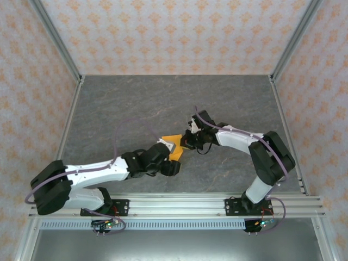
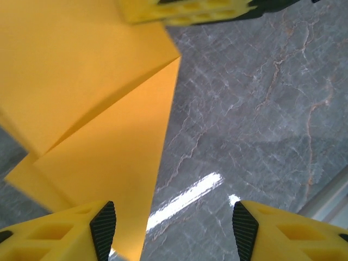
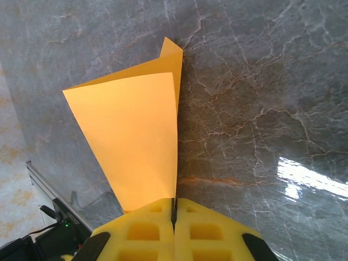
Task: Fold a paper plane with a square sheet of paper (fold left side to right side)
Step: Fold the wing for the fifth time at the center of the table.
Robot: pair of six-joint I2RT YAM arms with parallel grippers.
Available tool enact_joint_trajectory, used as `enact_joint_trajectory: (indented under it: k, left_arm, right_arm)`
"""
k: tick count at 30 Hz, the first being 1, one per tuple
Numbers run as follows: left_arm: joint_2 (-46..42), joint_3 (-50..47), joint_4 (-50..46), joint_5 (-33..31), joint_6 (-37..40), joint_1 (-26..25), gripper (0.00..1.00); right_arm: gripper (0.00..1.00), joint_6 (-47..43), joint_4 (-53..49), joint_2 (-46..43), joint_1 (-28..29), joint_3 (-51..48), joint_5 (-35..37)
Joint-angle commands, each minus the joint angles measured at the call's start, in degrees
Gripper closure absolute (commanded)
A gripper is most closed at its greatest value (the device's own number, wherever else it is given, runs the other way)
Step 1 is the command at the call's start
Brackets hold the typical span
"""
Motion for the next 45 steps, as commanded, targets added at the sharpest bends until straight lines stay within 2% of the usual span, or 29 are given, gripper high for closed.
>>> enact_joint_trajectory:
  k: [1, 8, 20, 29, 45]
  left_arm:
    - [3.1, 4.0, -3.2, -6.9, 1.8, -1.5, 0.36]
    - [9.0, 6.9, -7.0, -12.9, 1.8, -3.4, 0.35]
    - [16.3, 9.2, -7.2, -14.8, 1.8, -5.0, 0.37]
    - [19.0, 10.0, -8.8, -18.2, 1.8, -5.4, 0.48]
    - [20.6, 10.7, -8.8, -17.4, 1.8, -5.4, 0.67]
  right_arm:
    - [1.0, 2.1, -3.3, 1.0, 0.8, 2.0, 2.5]
    - [1.0, 3.2, -4.1, 1.6, 0.9, 2.8, 2.7]
    - [1.0, 4.9, -4.2, 2.6, 1.1, 3.5, 2.1]
    - [1.0, 5.1, -4.6, 3.2, 1.0, 3.8, 2.3]
    - [1.0, 4.0, -6.2, 4.3, 1.0, 4.9, 3.0]
